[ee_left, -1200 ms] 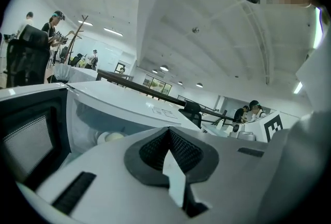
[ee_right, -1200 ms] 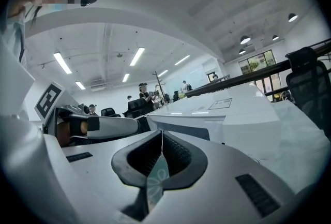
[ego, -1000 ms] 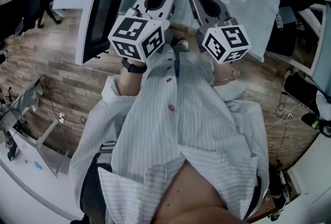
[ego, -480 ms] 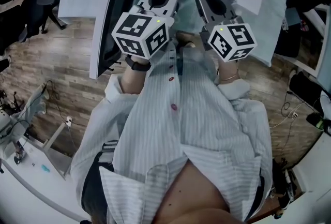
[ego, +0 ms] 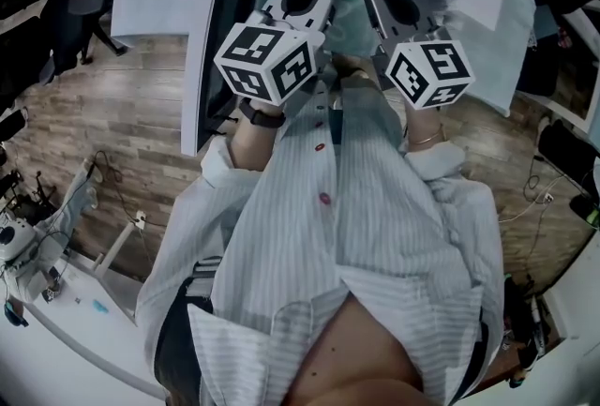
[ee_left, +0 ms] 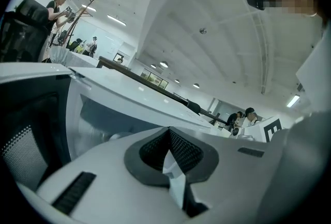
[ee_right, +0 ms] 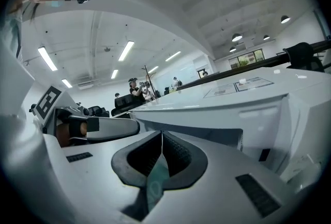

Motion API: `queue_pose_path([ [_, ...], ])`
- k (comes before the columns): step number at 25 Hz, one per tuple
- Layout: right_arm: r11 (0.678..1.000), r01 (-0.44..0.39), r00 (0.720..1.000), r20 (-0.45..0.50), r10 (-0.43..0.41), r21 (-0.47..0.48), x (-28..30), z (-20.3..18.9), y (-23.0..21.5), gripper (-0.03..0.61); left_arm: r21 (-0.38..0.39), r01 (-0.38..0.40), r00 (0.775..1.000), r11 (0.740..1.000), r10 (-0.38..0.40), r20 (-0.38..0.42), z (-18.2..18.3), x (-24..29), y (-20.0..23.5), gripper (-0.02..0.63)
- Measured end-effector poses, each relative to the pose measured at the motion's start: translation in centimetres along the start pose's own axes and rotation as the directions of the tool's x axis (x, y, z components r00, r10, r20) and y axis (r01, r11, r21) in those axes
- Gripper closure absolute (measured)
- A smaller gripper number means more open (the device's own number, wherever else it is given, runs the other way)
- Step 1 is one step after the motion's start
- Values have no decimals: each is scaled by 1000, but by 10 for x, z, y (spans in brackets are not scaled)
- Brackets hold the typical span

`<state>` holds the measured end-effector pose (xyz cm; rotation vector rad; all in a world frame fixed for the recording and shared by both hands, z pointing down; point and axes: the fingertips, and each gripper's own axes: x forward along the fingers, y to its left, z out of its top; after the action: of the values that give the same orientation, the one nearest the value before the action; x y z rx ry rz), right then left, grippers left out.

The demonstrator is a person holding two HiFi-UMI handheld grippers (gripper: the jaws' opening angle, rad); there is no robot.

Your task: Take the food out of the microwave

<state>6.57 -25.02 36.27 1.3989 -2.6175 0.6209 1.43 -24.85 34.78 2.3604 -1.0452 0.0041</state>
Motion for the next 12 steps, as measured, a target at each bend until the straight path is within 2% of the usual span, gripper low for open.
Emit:
queue_pose_path([
  [12, 994, 60, 998, -23, -58, 90, 21, -39, -25, 545, -15, -25, 998, 1000, 24, -59, -43, 20, 36, 606],
])
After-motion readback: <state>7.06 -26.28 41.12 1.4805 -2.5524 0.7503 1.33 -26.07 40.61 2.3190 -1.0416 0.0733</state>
